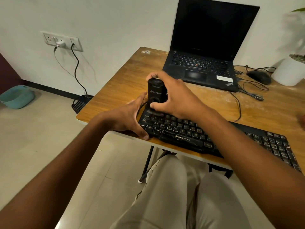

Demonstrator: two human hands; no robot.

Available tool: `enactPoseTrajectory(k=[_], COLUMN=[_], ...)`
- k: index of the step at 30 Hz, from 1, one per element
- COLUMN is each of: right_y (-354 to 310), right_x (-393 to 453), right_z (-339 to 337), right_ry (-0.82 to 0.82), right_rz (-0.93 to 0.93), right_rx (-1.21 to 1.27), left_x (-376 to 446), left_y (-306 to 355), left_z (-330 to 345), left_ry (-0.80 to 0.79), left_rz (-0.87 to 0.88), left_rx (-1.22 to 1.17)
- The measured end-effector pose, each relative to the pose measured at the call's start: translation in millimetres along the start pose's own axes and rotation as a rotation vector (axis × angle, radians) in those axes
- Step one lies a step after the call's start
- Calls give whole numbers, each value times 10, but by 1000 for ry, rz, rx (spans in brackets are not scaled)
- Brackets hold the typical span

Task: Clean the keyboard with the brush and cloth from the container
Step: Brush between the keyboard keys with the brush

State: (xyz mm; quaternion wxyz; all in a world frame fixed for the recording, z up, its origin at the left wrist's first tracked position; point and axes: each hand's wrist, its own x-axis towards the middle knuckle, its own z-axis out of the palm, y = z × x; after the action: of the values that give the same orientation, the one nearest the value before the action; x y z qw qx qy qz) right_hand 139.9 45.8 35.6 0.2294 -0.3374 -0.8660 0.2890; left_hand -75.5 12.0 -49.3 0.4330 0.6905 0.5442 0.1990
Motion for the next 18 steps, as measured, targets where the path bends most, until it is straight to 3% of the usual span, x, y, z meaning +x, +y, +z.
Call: enactPoseTrajectory(k=[3, 9, 14, 18], right_y=[39, 100, -14, 45], right_x=[-4, -61, -52, -102], right_z=[206, -104, 144, 336], right_ry=[19, -157, 7, 7], right_rz=[-43, 28, -113, -220], right_rx=[62, -152, 6, -60], left_x=[-14, -6, -18, -49], left_y=[33, 3, 38, 74], left_z=[8, -6, -1, 2], left_ry=[9, -5, -2, -4], left_rz=[7, -14, 15, 10], left_rx=[29, 25, 49, 75])
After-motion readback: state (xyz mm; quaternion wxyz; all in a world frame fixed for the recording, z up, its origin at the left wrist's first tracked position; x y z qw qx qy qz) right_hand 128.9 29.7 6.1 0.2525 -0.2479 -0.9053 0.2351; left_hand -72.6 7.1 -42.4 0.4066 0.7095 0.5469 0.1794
